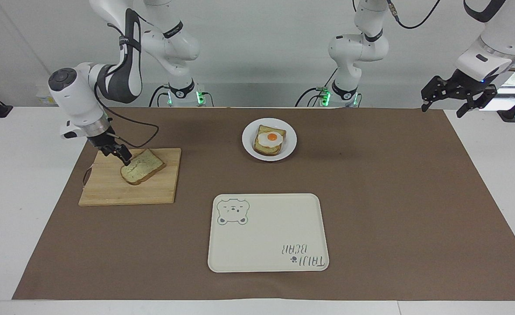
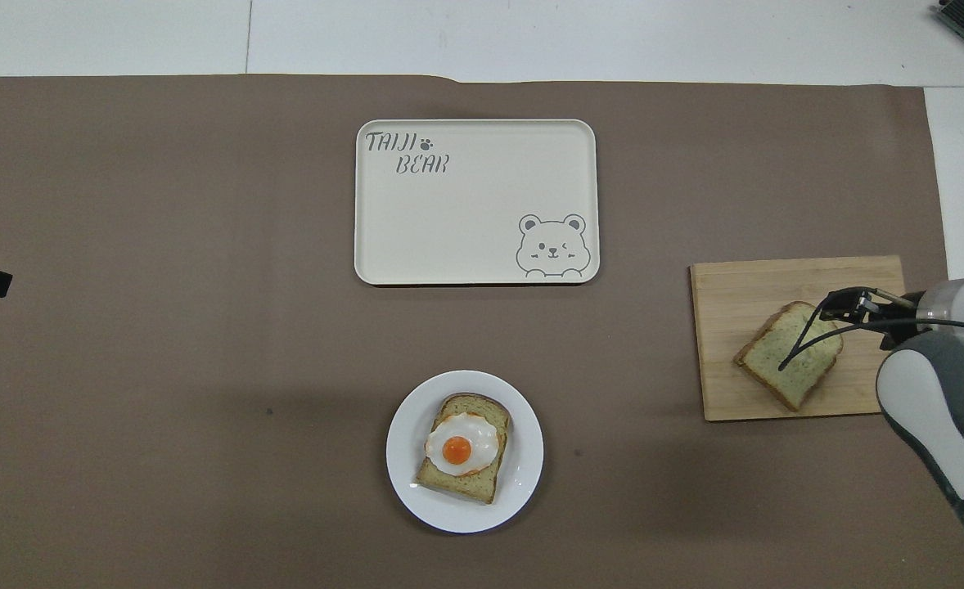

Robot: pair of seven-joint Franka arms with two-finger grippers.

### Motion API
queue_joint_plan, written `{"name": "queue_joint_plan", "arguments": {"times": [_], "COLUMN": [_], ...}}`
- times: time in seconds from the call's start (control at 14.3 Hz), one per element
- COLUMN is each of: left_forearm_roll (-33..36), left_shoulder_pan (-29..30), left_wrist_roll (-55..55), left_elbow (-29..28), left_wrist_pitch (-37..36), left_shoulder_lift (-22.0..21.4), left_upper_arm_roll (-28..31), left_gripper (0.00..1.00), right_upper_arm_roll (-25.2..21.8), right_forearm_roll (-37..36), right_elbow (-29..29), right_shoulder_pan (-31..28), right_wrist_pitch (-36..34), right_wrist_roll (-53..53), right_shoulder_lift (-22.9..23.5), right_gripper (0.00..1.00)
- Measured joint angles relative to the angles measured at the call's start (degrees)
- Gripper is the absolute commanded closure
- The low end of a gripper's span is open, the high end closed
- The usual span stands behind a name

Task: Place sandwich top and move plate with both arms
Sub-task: 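Grasp the green-spread bread slice with the right gripper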

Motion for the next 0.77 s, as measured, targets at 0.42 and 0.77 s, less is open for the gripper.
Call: {"name": "queue_joint_plan", "arguments": {"times": [0.42, 0.77], "left_forearm_roll": [0.0, 0.0], "left_shoulder_pan": [0.0, 0.0], "left_wrist_roll": [0.0, 0.0], "left_elbow": [0.0, 0.0], "left_wrist_pitch": [0.0, 0.0], "left_shoulder_lift": [0.0, 0.0], "left_upper_arm_roll": [0.0, -0.1], "left_gripper": [0.0, 0.0], "right_upper_arm_roll": [0.0, 0.4], "right_forearm_roll": [0.0, 0.9], "right_elbow": [-0.8, -0.6], "right_shoulder_pan": [-1.9, -1.9], "right_wrist_pitch": [0.2, 1.8], "right_wrist_roll": [-1.3, -1.3], "right_shoulder_lift": [2.6, 4.1], "right_gripper": [0.41, 1.0]}}
